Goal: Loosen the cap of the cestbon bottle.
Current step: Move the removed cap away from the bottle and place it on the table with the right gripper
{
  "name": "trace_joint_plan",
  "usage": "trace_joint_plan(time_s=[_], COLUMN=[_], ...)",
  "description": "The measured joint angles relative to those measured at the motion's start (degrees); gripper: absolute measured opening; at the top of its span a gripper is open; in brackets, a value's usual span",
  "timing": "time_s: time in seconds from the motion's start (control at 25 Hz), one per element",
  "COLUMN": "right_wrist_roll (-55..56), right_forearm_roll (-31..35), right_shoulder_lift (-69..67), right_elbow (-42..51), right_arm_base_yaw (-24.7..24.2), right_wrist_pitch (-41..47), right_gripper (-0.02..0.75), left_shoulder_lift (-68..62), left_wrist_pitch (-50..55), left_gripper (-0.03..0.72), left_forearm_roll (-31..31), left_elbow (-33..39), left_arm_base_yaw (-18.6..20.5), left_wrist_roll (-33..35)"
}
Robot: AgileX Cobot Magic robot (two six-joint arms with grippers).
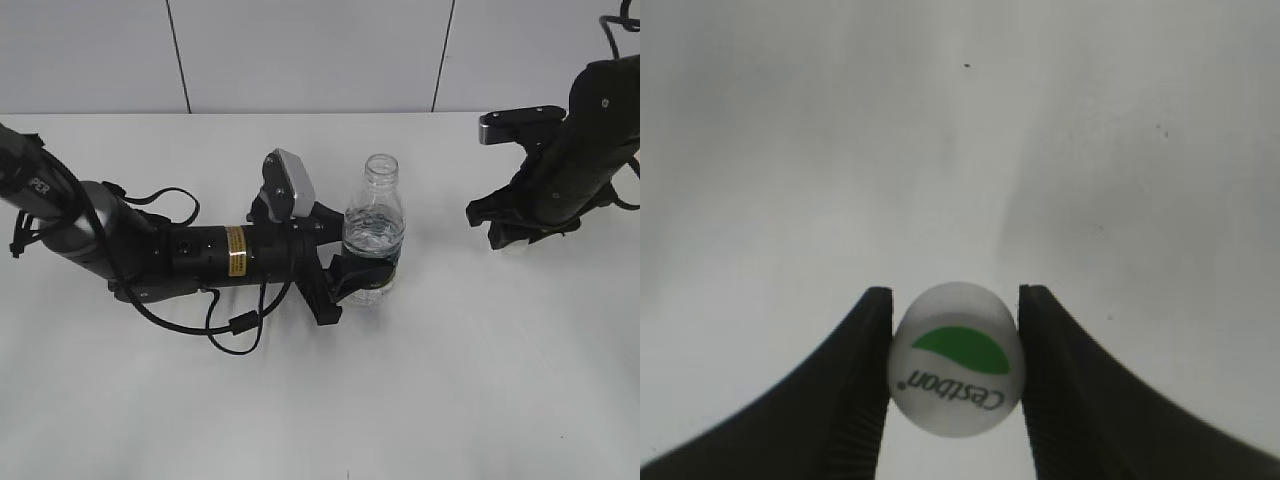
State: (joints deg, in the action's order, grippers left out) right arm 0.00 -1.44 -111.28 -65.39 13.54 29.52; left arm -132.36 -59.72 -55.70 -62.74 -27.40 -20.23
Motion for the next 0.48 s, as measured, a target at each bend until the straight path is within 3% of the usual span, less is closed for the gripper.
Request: trace_joint_plan(time_s=[0.48], right_wrist_roll=[0.0], right_forearm_roll=[1.4], right_shoulder_lift=[-4.1], right_elbow=[0.0], right_arm_base_yaw=[0.0], right_wrist_pitch=[-4.5], right_gripper=[0.295], left_shoulder_lift=[0.0], left_wrist_pitch=[-1.0], left_gripper=[0.417], left_forearm_roll=[-4.2], left_elbow=[0.0], left_arm_base_yaw=[0.1], left_wrist_roll=[0.1])
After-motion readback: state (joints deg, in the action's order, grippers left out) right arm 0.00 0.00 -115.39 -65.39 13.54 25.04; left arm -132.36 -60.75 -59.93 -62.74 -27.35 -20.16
